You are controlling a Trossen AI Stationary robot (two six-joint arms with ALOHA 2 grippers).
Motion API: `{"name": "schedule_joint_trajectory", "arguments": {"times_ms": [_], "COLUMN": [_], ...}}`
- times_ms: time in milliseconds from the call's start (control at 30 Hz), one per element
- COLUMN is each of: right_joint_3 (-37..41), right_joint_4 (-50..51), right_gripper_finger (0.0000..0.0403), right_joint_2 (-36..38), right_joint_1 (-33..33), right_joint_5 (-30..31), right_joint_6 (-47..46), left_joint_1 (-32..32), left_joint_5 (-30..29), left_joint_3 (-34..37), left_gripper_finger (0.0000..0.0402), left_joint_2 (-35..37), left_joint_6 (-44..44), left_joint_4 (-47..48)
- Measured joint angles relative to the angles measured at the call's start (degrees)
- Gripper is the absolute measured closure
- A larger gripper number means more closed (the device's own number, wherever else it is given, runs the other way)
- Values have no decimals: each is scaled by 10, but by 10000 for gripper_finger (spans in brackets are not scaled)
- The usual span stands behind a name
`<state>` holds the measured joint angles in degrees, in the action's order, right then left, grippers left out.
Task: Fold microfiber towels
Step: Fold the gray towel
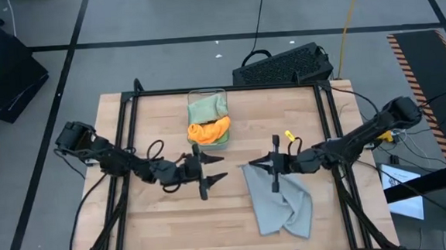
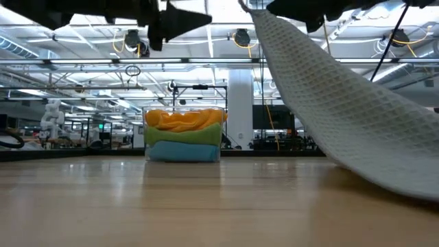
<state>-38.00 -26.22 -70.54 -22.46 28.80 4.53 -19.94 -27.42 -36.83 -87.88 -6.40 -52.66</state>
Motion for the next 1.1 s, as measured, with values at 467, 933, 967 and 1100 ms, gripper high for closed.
{"name": "schedule_joint_trajectory", "arguments": {"times_ms": [467, 933, 967, 1100], "right_joint_3": [0, 0, 0, 0], "right_joint_4": [-112, -130, -128, -123], "right_gripper_finger": [403, 403, 403, 403], "right_joint_2": [-61, -61, -61, -61], "right_joint_1": [26, 67, 67, 69], "right_joint_5": [-3, -38, -36, -36], "right_joint_6": [50, 43, 42, 41], "left_joint_1": [37, 90, 91, 91], "left_joint_5": [39, 98, 97, 88], "left_joint_3": [-85, -85, -85, -86], "left_gripper_finger": [153, 188, 197, 249], "left_joint_2": [1, -68, -73, -82], "left_joint_6": [-10, -4, 2, 21], "left_joint_4": [152, 69, 58, 23]}}
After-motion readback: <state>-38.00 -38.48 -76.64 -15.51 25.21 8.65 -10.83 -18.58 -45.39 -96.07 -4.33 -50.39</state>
